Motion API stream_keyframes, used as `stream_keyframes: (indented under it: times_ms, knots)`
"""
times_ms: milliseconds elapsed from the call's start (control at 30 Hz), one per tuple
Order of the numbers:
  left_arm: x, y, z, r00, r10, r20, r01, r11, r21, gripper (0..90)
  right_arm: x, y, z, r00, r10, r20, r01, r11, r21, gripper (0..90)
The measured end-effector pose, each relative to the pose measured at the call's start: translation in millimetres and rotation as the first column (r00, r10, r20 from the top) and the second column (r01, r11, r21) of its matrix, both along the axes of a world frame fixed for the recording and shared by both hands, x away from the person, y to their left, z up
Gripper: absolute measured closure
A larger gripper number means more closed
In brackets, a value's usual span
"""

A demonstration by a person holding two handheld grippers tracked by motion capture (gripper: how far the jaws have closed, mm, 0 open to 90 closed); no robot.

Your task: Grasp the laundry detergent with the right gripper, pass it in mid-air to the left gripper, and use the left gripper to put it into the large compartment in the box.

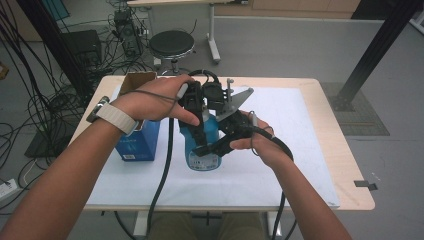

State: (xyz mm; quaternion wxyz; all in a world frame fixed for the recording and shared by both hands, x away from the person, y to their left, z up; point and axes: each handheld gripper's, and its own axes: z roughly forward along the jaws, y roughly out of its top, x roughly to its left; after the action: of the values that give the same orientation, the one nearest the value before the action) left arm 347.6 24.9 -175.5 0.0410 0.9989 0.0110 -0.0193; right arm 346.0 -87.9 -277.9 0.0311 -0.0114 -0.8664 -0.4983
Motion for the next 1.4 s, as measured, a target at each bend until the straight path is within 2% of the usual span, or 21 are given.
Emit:
stream_keyframes:
  times_ms: [767,800,833,900,967,1000,1067,1100,1400]
  knots:
    - [-1.2,-0.5,1.3,0.9999,0.010,0.002,-0.010,0.9999,-0.014,38.0,-1.0,-2.3,1.6,1.0000,0.002,-0.001,-0.002,1.000,-0.005,43.4]
    - [-1.0,-0.5,1.5,1.0000,0.005,0.002,-0.005,0.9999,-0.010,38.0,-1.7,-2.4,2.0,0.9998,0.007,-0.018,-0.007,1.000,-0.002,43.4]
    - [-1.0,-0.6,1.7,1.0000,0.005,0.003,-0.005,1.0000,-0.008,37.9,-0.9,-2.4,2.1,1.0000,0.003,-0.001,-0.003,1.000,-0.008,43.4]
    - [-0.8,-0.3,1.2,0.9999,0.011,0.003,-0.011,0.9998,-0.016,37.9,-0.7,-2.3,2.1,1.0000,0.004,-0.001,-0.004,1.000,-0.008,43.4]
    - [-0.6,-0.3,1.4,0.9999,0.011,0.000,-0.011,0.9999,-0.013,37.9,-1.6,-2.3,2.2,0.9998,0.007,-0.019,-0.008,1.000,-0.002,43.4]
    - [-0.6,-0.2,1.3,0.9999,0.014,-0.003,-0.015,0.9998,-0.013,37.9,-0.7,-2.3,1.9,1.0000,0.005,-0.004,-0.005,1.000,-0.006,43.4]
    - [-0.8,-0.5,1.4,0.9999,0.013,0.000,-0.013,0.9998,-0.013,37.9,-0.7,-2.3,1.7,1.0000,0.005,-0.005,-0.005,1.000,-0.004,43.4]
    - [-0.8,-0.4,1.5,0.9999,0.012,0.002,-0.012,0.9998,-0.015,37.9,-1.6,-2.5,1.9,0.9998,0.008,-0.020,-0.008,1.000,0.000,43.4]
    - [-1.0,-0.8,1.7,0.9999,0.013,0.000,-0.013,0.9998,-0.015,37.9,-1.8,-3.5,1.9,0.9998,0.008,-0.019,-0.008,1.000,0.000,43.4]
